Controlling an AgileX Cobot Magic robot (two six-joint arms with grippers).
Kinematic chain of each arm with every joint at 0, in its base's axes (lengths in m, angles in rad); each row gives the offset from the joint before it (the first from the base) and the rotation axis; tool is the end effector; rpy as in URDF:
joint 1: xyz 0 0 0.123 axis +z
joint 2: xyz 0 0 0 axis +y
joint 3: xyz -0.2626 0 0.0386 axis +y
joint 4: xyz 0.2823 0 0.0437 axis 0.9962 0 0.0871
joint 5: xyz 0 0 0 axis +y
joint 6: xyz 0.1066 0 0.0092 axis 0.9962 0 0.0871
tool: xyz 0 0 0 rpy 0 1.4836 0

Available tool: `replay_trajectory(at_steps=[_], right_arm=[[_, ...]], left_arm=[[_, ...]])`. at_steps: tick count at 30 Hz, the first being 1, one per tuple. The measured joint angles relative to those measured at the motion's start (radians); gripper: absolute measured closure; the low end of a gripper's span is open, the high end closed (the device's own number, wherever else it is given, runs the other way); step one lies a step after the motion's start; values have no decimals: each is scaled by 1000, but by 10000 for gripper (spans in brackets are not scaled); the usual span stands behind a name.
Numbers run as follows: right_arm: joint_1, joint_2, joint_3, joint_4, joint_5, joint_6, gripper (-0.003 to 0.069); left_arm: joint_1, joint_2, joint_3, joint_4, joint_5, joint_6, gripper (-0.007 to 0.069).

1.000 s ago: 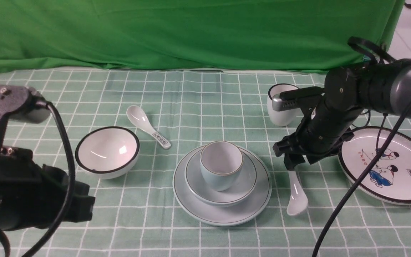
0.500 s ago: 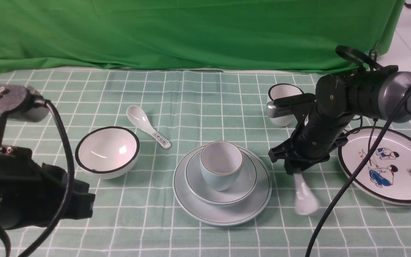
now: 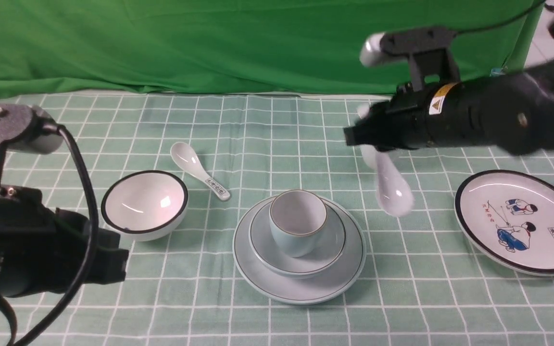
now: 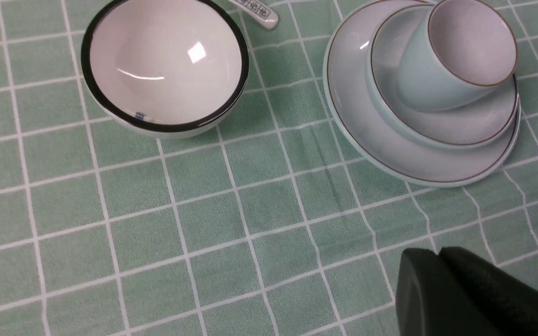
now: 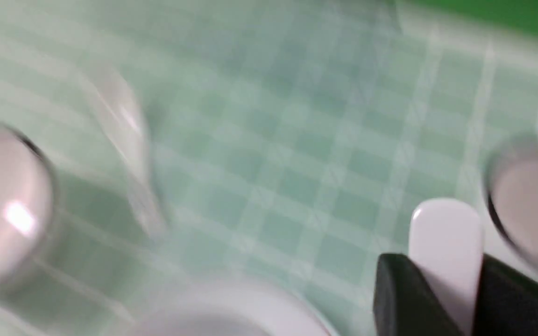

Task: Place the bowls on the plates on the blue tablecloth, put the cups on the bowls, and place the spoons in the cups.
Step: 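Move the spoon over the cup on the plates and lower it into the cup with the right gripper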

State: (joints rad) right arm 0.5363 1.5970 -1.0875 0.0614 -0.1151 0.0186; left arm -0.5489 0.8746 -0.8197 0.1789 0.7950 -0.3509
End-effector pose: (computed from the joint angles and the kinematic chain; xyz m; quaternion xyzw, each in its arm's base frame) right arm 0.3573 0.2115 0.2525 -0.1807 0.7865 0.1763 0.5636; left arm 0.1971 -0.1046 0.3046 0.1228 0.9081 -0.0953 0.3888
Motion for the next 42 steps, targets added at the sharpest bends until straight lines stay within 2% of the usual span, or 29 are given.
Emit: replay_trajectory(at_steps=[2,3,4,6,12,24,32,42], right_arm=[[43,-18,102,0,-274,19,487],[43,-18,112,0,-274,21,487],[74,-11,178,0,-451,23,487],[111,11,238,0,-635,16,487],[149,101,256,-1,-828,6,487],[149,229,191,-26,-855,8,487],[149,249,191,-37,-809,18,487],[149,248,191,-45,-715,25,410]], left_arm=[[0,0,0,9,-3,0,615],[0,0,0,10,-4,0,615],[0,0,0,18,-5,0,615],[0,0,0,36,-6,0,615],[0,0,0,55,-6,0,615],[0,0,0,56,-6,0,615],[0,0,0,56,-5,0,615],[0,0,0,56,-7,-9,615]])
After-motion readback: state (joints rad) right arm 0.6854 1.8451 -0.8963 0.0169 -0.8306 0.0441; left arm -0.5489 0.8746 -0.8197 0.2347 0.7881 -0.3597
